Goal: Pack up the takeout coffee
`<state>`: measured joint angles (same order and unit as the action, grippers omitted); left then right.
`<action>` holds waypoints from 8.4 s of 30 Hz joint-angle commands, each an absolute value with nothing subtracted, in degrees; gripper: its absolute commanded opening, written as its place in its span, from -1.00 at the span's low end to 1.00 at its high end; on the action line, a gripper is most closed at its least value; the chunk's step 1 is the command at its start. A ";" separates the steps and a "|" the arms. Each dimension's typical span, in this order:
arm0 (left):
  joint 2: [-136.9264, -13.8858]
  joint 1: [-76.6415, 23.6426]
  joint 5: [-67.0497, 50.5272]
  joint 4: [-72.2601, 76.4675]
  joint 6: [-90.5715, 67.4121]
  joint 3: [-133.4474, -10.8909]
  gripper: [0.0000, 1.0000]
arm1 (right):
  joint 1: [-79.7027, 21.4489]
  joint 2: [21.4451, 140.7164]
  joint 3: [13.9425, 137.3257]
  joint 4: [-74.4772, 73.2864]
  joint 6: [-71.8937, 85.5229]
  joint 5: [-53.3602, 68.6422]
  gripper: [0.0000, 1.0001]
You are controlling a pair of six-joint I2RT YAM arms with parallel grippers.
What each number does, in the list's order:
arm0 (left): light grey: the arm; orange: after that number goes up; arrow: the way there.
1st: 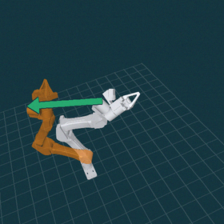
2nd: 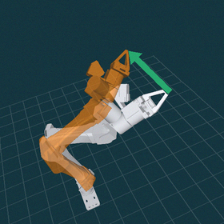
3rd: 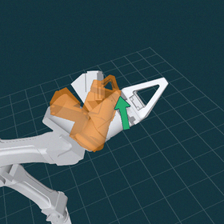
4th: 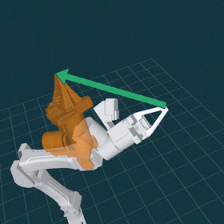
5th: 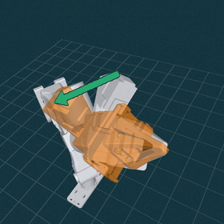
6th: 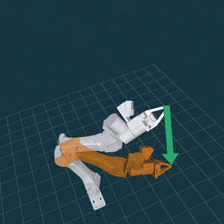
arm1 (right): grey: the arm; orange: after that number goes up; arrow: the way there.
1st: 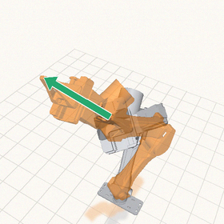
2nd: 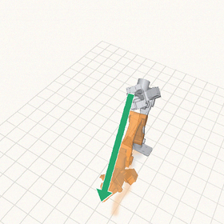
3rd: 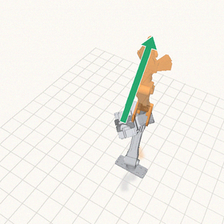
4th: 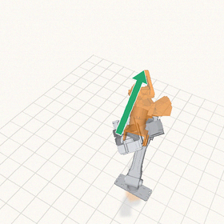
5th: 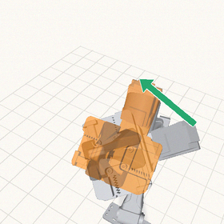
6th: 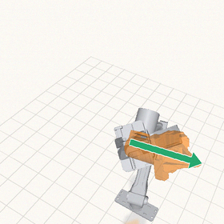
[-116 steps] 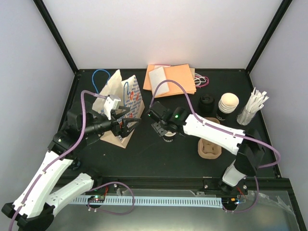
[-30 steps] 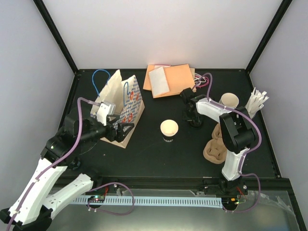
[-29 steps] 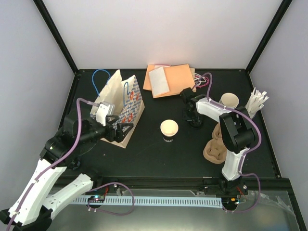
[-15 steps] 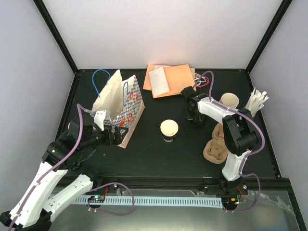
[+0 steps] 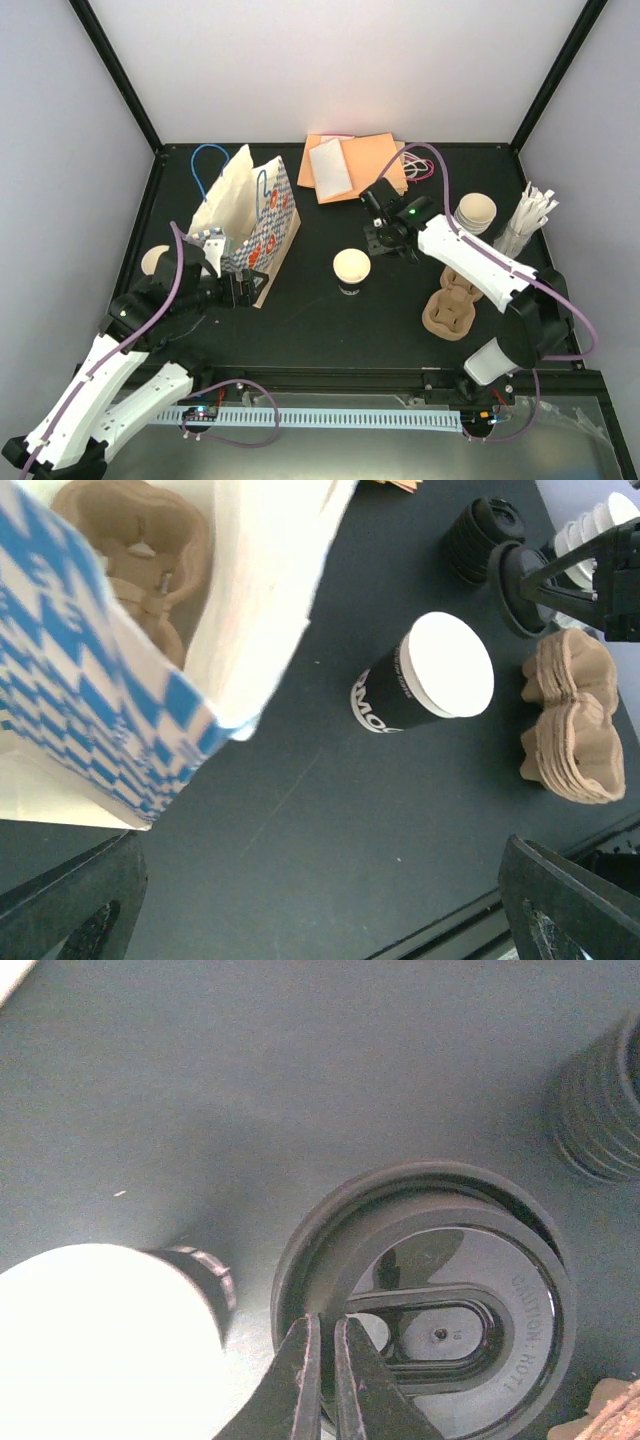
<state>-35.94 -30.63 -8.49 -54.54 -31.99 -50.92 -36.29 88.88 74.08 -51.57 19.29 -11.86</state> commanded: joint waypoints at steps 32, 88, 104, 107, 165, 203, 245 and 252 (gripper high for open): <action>-37.02 -36.58 -27.30 -38.83 -30.94 -48.02 0.93 | -55.85 96.94 85.17 -61.05 14.32 -11.53 -0.91; -41.84 -40.40 -26.99 -28.08 -30.83 -46.43 0.98 | -52.73 72.05 68.11 -40.61 11.54 -12.37 0.98; -45.46 -41.95 -15.95 -26.80 -31.73 -49.73 0.97 | -52.11 78.87 66.53 -44.90 12.36 -9.30 0.95; -45.02 -41.84 -14.01 -26.86 -31.87 -49.90 0.98 | -52.08 80.34 67.11 -45.34 11.94 -9.07 0.93; -47.54 -41.78 -12.34 -28.25 -29.42 -50.14 0.98 | -50.78 90.69 71.85 -49.16 11.36 -12.68 0.60; -48.14 -41.80 -13.53 -27.78 -29.49 -50.61 0.98 | -47.43 93.09 77.40 -55.09 8.44 -4.95 0.64; -57.15 -41.85 -19.70 -22.34 -31.48 -51.24 0.95 | -46.62 89.18 68.23 -57.21 9.99 1.45 0.37; -61.37 -41.80 -20.45 -21.03 -32.34 -52.87 0.92 | -46.63 86.62 68.29 -59.89 9.31 1.38 0.36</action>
